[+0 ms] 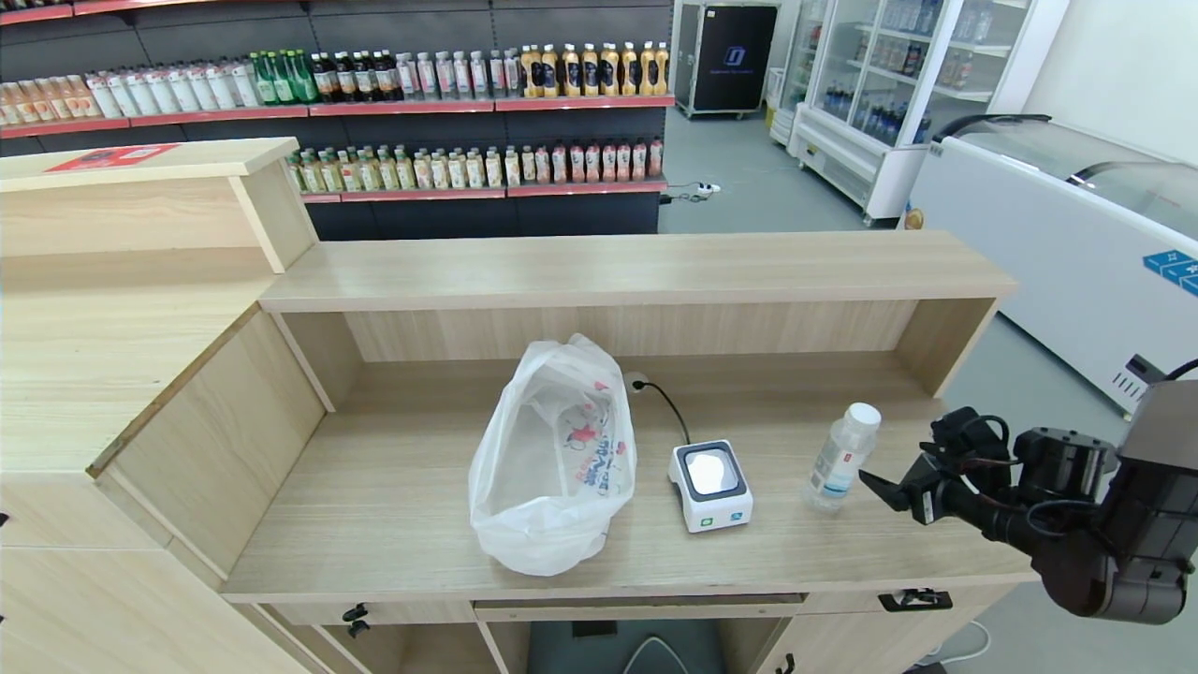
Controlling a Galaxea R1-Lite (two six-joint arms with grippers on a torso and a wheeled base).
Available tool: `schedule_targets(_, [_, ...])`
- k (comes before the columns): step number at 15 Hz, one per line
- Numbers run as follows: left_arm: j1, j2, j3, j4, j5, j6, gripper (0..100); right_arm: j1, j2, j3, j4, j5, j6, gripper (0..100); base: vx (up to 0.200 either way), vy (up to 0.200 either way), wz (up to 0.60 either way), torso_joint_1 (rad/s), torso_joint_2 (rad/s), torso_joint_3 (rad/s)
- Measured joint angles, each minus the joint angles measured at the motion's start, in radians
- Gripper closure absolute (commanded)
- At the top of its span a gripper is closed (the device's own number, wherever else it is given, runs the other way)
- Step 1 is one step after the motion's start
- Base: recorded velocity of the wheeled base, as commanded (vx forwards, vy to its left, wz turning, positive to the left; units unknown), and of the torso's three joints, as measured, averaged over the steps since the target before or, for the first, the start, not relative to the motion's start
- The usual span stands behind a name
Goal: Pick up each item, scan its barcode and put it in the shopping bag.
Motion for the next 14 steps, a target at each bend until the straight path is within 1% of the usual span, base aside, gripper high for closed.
schedule_targets(4, [0.000,0.000,0.000,0.000,0.000,0.000,0,0.018,0.041,-0.019,-0.032,0.001,0.000,0,0.000,0.000,0.00,0.000,0.00,0.000])
schedule_targets(9, [0.000,0.000,-0.001,0.000,0.000,0.000,0,0.042,0.073,-0.089,-0.024,0.003,0.006,0,0.000,0.000,0.00,0.000,0.00,0.000])
schedule_targets(14, [0.000,0.000,-0.001,0.000,0.000,0.000,0,0.057,0.102,-0.120,-0.028,0.028,0.008,0,0.000,0.000,0.00,0.000,0.00,0.000])
